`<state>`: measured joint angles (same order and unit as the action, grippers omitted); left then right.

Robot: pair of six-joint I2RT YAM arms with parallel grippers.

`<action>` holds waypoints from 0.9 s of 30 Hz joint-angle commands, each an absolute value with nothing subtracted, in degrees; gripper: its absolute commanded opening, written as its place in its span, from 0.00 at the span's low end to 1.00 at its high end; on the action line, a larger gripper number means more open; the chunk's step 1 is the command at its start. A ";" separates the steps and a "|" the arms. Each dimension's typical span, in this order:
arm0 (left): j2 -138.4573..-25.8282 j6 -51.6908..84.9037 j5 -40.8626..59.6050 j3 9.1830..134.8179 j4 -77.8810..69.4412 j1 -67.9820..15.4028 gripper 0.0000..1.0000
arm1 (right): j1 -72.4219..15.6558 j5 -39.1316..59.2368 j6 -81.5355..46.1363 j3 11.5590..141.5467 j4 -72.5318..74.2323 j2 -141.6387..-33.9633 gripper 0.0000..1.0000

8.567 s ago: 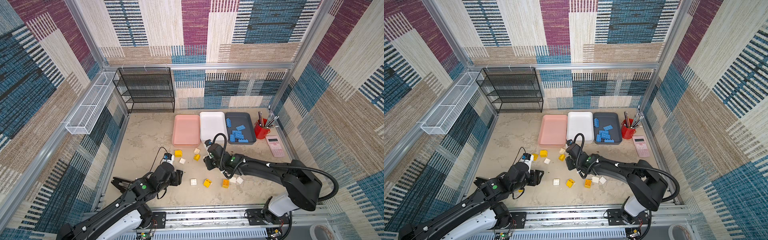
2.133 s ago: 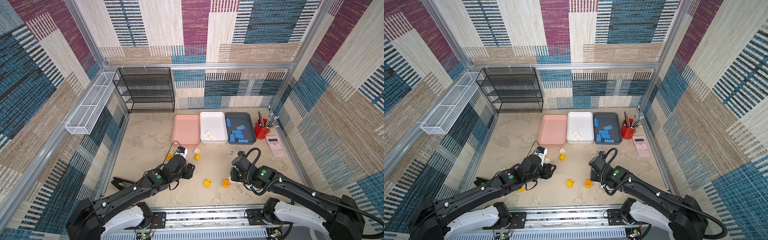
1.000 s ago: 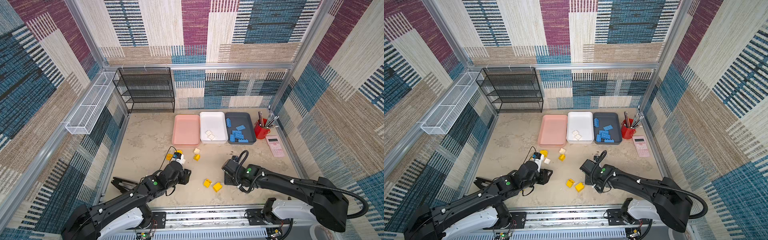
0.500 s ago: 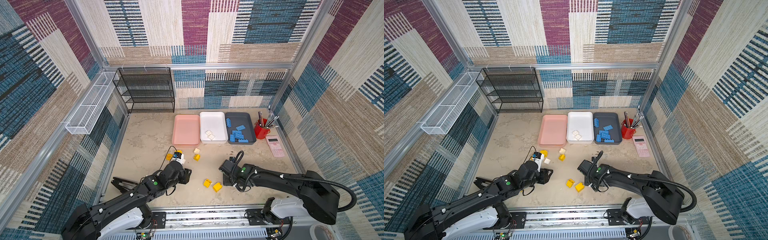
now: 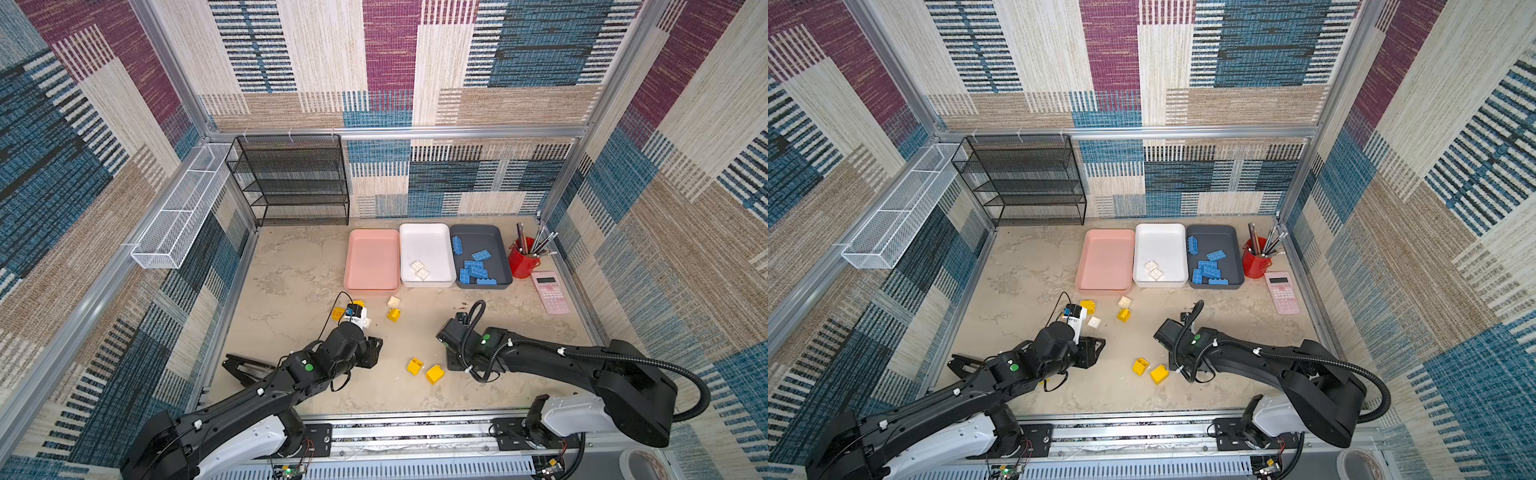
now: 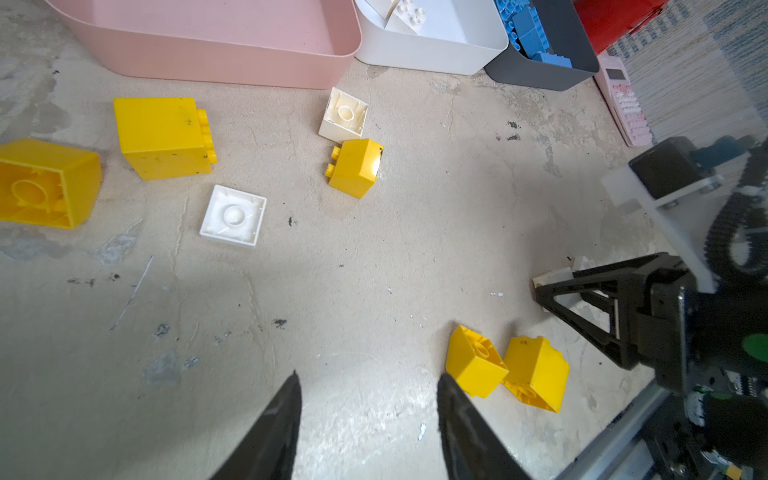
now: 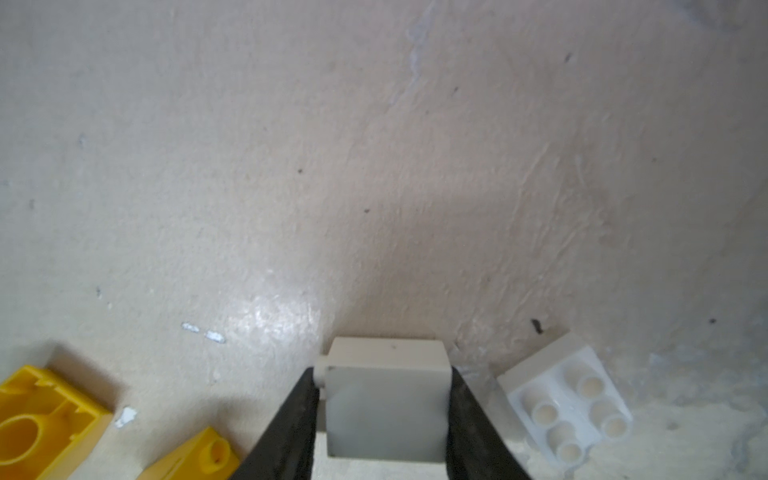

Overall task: Sort the legos into containers by color
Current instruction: 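Grasp the white 2x2 brick with the right gripper and lift, then carry the white brick with the right gripper into the white tray and release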

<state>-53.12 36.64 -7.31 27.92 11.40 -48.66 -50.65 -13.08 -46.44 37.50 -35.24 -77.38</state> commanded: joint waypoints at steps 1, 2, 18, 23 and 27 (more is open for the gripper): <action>-52.51 36.66 -7.93 29.20 12.80 -48.67 0.54 | -50.63 -14.51 -45.22 38.91 -33.83 -76.75 0.36; -52.27 36.63 -8.06 29.43 13.23 -48.65 0.54 | -50.60 -14.64 -44.81 39.64 -33.87 -76.67 0.36; -51.14 35.63 -9.84 29.44 16.43 -48.69 0.54 | -38.92 -9.85 -29.09 56.38 -28.52 -78.88 0.35; -52.35 35.12 -10.87 29.27 15.21 -48.69 0.54 | -34.19 -7.21 -24.03 63.63 -24.83 -84.67 0.34; -54.72 34.15 -11.14 30.11 13.62 -48.55 0.54 | -30.91 -4.69 -21.70 68.99 -21.31 -90.94 0.34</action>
